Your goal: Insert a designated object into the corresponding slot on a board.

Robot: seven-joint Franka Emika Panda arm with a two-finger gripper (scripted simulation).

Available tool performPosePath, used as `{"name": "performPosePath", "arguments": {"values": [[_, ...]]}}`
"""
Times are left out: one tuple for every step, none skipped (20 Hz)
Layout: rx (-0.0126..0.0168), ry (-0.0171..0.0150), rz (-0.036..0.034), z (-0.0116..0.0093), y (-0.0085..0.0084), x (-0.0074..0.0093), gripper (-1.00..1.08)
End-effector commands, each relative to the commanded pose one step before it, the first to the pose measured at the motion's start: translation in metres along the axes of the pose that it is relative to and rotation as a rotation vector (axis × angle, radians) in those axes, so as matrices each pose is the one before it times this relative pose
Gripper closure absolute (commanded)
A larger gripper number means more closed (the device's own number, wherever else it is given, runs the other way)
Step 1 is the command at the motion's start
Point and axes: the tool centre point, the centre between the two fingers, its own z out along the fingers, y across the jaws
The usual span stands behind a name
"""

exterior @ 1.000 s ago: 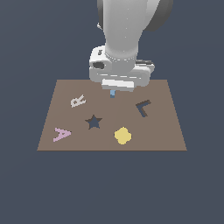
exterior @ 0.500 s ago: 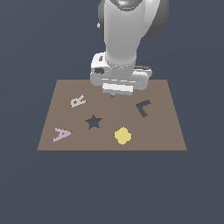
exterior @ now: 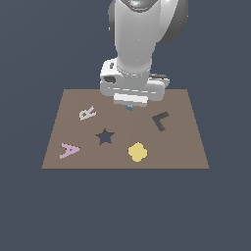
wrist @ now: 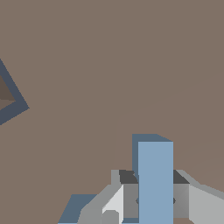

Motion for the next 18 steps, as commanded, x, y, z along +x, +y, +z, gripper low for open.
{"name": "performPosePath", "arguments": {"values": [[0.00095, -0.00017, -0.00341, -0.00037, -0.00208, -0.00018, 1.08], [0.00035, -0.00046, -0.00143, -0.00164, -0.00092, -0.00006, 1.08], [0.00043, -0.00058, -0.00181, -0.00158, -0.00111, -0.0001, 1.08], [0.00015, -0.0002, -0.00064, -0.00052, -0.00039, -0.00004, 1.08], [-0.0005, -0.00008, 0.00175, 0.00159, 0.00111, -0.0001, 1.08], [0.00001, 0.00001, -0.00098, -0.00002, -0.00014, 0.00018, 1.08], [-0.00002, 0.00002, -0.00293, -0.00005, -0.00042, 0.00054, 1.08], [-0.00003, 0.00003, -0.00483, -0.00008, -0.00067, 0.0009, 1.08], [-0.00004, 0.00004, -0.0068, -0.00011, -0.00095, 0.00125, 1.08], [-0.00005, 0.00005, -0.00873, -0.00014, -0.00122, 0.00161, 1.08], [-0.00006, 0.00007, -0.01068, -0.00017, -0.00149, 0.00197, 1.08], [-0.00007, 0.00008, -0.01264, -0.0002, -0.00178, 0.00233, 1.08], [-0.00007, 0.00009, -0.0146, -0.00023, -0.00206, 0.00269, 1.08], [-0.00008, 0.0001, -0.01659, -0.00026, -0.00235, 0.00305, 1.08], [-0.00008, 0.00011, -0.01858, -0.00029, -0.00264, 0.00342, 1.08], [-0.00009, 0.00012, -0.0206, -0.00032, -0.00294, 0.00378, 1.08], [-0.00009, 0.00013, -0.02265, -0.00035, -0.00325, 0.00415, 1.08], [-0.00009, 0.00014, -0.02473, -0.00038, -0.00357, 0.00452, 1.08]]}}
